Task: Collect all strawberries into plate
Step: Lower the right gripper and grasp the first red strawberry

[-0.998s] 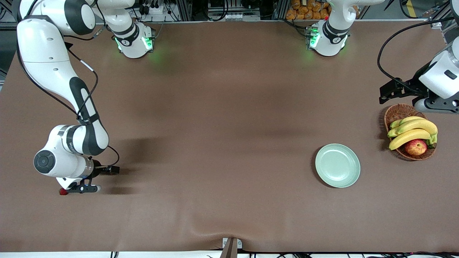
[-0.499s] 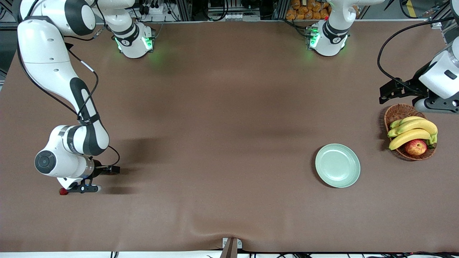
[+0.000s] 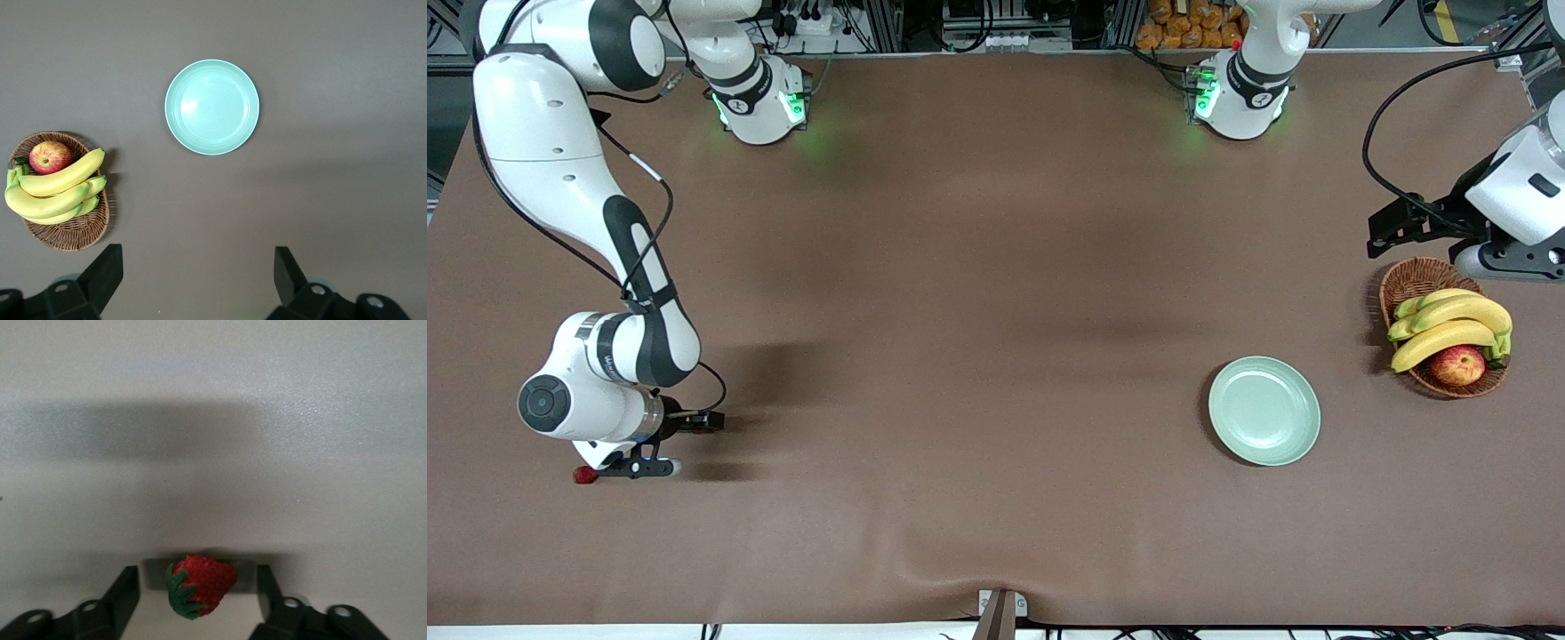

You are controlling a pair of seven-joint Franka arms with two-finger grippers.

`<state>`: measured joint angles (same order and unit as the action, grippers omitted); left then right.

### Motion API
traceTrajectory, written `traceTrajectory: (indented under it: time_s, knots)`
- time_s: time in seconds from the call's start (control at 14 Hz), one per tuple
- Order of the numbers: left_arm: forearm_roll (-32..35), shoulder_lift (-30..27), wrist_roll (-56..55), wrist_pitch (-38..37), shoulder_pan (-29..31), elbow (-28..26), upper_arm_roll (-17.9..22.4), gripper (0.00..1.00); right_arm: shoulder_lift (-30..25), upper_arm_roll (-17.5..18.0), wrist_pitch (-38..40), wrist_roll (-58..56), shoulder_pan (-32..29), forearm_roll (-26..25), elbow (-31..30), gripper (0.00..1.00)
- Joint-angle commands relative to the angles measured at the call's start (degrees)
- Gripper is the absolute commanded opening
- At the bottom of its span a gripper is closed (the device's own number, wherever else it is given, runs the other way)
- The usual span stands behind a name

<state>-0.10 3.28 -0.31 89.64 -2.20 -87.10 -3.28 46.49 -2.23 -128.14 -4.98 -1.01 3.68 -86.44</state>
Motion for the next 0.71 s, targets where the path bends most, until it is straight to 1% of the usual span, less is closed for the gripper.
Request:
traceTrajectory:
  time_s: [0.0,0.07,0.36,0.5,0.64]
  knots:
    - [-0.4,-0.2,0.0,-0.9,0.4,0.5,-0.1,1.00,1.0,0.5,-1.8,-0.2,-1.4,1.2,1.4,0.12]
    - [-0.4,-0.2,0.1,-0.9,0.4,0.6,-0.1,1.00,1.0,0.5,-2.0,-0.5,-1.8,1.2,1.4,0.10]
    - [-0.4,-0.2,0.0,-1.4,0.4,0.4,-0.1,1.00,0.2,0.6,-1.3,-0.6,-1.5,1.2,1.6,0.10]
    - [-0.4,-0.1,0.0,-1.5,0.4,0.4,-0.1,1.00,-1.0,0.8,0.9,-0.3,-0.4,1.2,1.7,0.10]
    - [-0.4,-0.1,0.0,-1.5,0.4,0.4,-0.1,1.00,-2.1,2.5,3.2,0.6,0.0,1.3,1.8,0.10]
